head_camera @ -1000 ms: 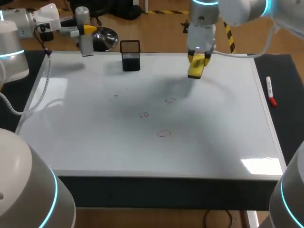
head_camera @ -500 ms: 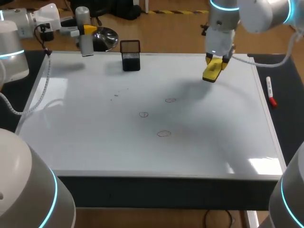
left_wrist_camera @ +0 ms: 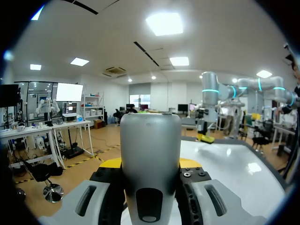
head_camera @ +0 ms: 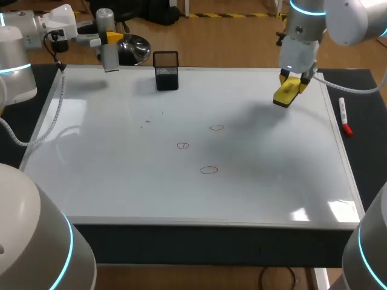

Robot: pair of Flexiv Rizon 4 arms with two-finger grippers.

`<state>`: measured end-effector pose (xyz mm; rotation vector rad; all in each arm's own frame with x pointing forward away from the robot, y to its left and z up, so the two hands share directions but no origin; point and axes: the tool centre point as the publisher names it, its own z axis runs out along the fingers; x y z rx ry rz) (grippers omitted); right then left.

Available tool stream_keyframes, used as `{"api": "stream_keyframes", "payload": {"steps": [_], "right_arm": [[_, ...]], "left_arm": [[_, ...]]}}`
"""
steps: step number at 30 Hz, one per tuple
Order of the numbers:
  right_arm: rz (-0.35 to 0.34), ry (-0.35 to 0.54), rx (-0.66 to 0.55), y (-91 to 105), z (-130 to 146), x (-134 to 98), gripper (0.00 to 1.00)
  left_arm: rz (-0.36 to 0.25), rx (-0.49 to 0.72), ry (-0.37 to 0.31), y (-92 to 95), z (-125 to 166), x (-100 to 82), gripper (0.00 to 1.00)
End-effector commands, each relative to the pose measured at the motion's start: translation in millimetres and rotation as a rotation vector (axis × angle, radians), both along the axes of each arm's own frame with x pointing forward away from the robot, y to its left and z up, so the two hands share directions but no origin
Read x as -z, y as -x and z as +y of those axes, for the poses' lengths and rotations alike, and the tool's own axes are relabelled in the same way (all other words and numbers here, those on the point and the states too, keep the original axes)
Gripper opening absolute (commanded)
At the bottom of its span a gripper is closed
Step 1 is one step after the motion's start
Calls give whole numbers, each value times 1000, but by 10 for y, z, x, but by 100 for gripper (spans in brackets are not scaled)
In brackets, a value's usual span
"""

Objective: Pick up the inspection probe, press it on each red-marked spot on the whiteboard one by one, put down the probe, pick up the eraser, and wipe off all the red marks.

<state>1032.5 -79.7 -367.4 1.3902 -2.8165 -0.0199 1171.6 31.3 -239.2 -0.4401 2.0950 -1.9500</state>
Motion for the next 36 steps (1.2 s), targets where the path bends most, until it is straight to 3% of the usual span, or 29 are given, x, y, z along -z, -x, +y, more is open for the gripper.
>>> {"api": "stream_keyframes", "payload": {"steps": [1, 36], "right_arm": [[5, -10, 8, 10, -123, 25, 0], [4, 14, 28, 57, -185, -10, 0]], "left_arm": [[-2, -5, -2, 20, -9, -18, 0], [-2, -5, -2, 20, -9, -18, 0]]}}
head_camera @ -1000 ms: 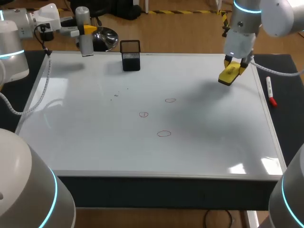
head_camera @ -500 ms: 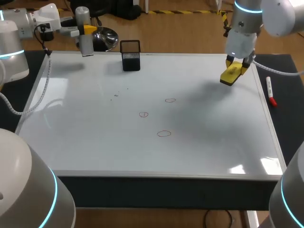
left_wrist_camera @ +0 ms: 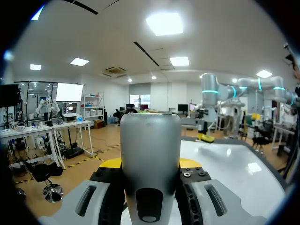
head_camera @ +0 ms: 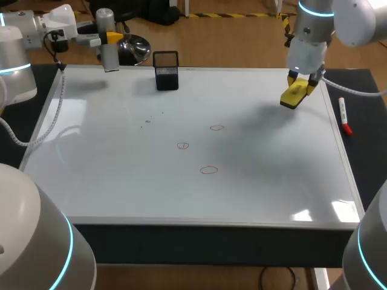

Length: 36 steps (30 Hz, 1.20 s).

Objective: Pick up the inspection probe, press it on each red-marked spot on the whiteboard one by one, put down the probe, pick up the eraser, and wipe off all the red marks.

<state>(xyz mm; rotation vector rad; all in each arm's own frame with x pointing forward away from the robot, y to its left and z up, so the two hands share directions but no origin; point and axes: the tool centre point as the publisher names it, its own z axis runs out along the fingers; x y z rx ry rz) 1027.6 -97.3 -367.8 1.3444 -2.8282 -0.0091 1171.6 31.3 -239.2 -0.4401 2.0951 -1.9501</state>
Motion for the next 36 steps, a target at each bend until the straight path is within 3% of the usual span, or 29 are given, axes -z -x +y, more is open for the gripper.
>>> {"api": "stream_keyframes", "payload": {"steps": [1, 21, 36], "right_arm": [[-2, 3, -2, 8, -9, -14, 0], [-2, 3, -2, 8, -9, -14, 0], [-2, 3, -2, 8, -9, -14, 0]], "left_arm": [[-2, -6, -2, 20, -8, -17, 0], [-2, -6, -2, 20, -8, -17, 0], [-41, 161, 104, 1054, -567, -199, 0]]}}
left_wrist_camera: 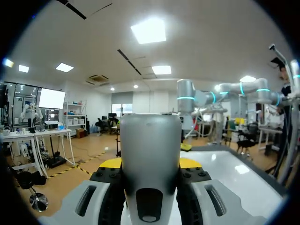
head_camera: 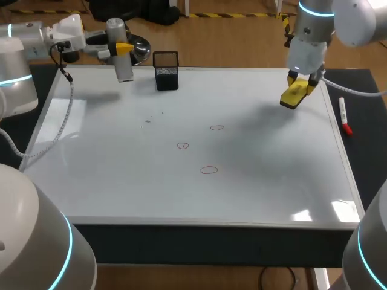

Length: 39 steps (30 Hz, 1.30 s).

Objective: Pick up the inspection probe, press it on each red-marked spot on the whiteboard one by one, put down the probe, pick up the eraser, and wipe off all the red marks.

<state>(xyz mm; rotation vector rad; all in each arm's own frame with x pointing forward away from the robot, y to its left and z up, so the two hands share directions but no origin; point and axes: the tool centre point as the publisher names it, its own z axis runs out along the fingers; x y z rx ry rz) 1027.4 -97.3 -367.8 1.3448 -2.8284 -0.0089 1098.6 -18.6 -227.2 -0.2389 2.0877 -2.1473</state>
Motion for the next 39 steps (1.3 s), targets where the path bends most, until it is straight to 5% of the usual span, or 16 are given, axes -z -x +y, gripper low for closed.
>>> {"api": "stream_keyframes", "payload": {"steps": [1, 8, 18, 39], "right_arm": [[-1, 3, -1, 6, -9, -14, 0], [-1, 3, -1, 6, -9, -14, 0], [-1, 3, -1, 6, -9, -14, 0], [-1, 3, -1, 6, -9, -14, 0]], "left_arm": [[-5, -11, 7, 385, -86, -87, 0], [-8, 74, 4, 799, -281, -109, 0], [64, 223, 27, 1239, -668, 43, 0], [82, 493, 32, 1776, -1196, 322, 0]]}}
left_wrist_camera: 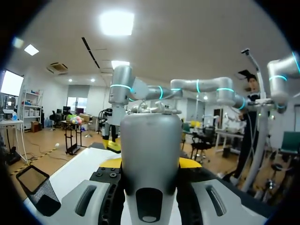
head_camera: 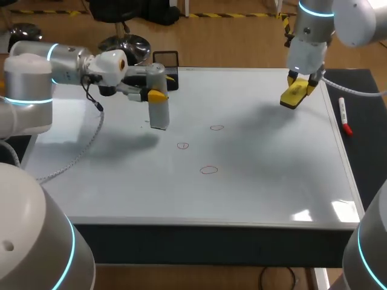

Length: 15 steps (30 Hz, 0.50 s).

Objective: Pick up the inspection probe, press it on each red-marked spot on the whiteboard one by one, put down the probe, pick up the eraser, and wipe off all the red marks.

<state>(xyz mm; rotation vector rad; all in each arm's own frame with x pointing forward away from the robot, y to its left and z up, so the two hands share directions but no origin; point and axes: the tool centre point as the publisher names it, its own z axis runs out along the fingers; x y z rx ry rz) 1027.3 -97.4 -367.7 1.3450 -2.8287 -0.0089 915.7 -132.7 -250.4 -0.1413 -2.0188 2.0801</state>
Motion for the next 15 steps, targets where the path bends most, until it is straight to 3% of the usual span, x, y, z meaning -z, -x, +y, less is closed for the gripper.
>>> {"api": "stream_keyframes", "payload": {"steps": [1, 15], "right_arm": [[-1, 3, -1, 5, -9, -13, 0], [-1, 3, -1, 5, -9, -13, 0]], "left_arm": [[12, 52, 18, -43, -71, 108, 0], [52, 201, 21, 156, -368, 280, 0]]}}
